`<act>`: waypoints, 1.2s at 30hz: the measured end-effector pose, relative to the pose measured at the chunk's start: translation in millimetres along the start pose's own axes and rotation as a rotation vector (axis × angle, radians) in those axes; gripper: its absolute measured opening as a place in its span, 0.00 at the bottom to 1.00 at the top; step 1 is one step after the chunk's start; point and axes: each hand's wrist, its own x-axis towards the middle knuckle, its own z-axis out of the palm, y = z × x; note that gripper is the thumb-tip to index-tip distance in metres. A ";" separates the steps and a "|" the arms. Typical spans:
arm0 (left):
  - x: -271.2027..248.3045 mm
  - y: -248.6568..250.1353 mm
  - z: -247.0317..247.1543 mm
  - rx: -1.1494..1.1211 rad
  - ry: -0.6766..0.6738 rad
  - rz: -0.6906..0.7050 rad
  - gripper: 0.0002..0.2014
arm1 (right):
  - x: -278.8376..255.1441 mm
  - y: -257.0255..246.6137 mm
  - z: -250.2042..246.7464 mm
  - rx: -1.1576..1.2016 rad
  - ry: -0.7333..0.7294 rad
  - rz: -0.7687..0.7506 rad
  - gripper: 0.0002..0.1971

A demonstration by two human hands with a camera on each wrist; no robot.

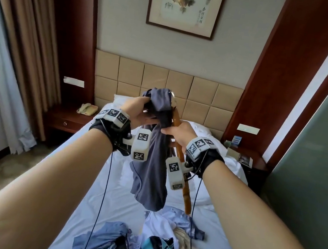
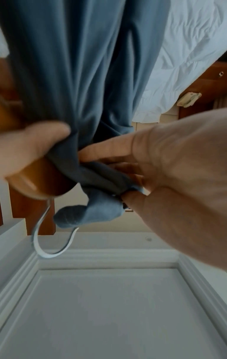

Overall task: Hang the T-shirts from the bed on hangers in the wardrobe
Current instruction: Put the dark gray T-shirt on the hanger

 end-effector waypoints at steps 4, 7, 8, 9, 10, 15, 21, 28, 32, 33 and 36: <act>-6.0 -0.4 -19.3 0.124 -0.032 -0.006 0.09 | 8.1 -5.4 0.6 0.157 0.135 0.009 0.17; -8.3 -7.1 -38.0 0.343 -0.024 -0.053 0.09 | 1.0 -18.7 2.6 0.210 0.224 -0.008 0.03; -8.2 -10.4 -43.8 0.396 -0.026 -0.070 0.10 | 0.9 -21.4 2.3 0.210 0.251 -0.014 0.04; -7.8 -13.8 -50.0 0.453 -0.027 -0.093 0.10 | 0.5 -23.5 3.0 0.211 0.268 -0.020 0.04; -7.2 -17.7 -55.1 0.515 -0.026 -0.121 0.11 | 2.0 -23.7 4.1 0.217 0.282 -0.024 0.03; -4.7 -34.9 -73.8 0.866 0.013 -0.345 0.18 | 1.9 -21.7 10.6 0.258 0.335 -0.007 0.07; 2.8 -47.3 -83.7 1.104 -0.029 -0.465 0.23 | 3.3 -17.7 16.2 0.285 0.378 -0.002 0.07; 4.6 -55.2 -79.5 1.124 -0.045 -0.454 0.12 | 5.8 -15.4 13.9 0.317 0.405 0.001 0.08; 8.6 -64.5 -83.6 1.074 -0.015 -0.460 0.24 | 7.2 -14.0 13.2 0.314 0.428 0.009 0.07; 11.4 -67.9 -86.8 1.043 -0.017 -0.468 0.26 | 6.1 -13.6 12.8 0.310 0.431 0.012 0.07; 19.7 -75.7 -93.1 0.927 -0.085 -0.488 0.19 | 6.5 -10.3 10.5 0.298 0.445 0.017 0.08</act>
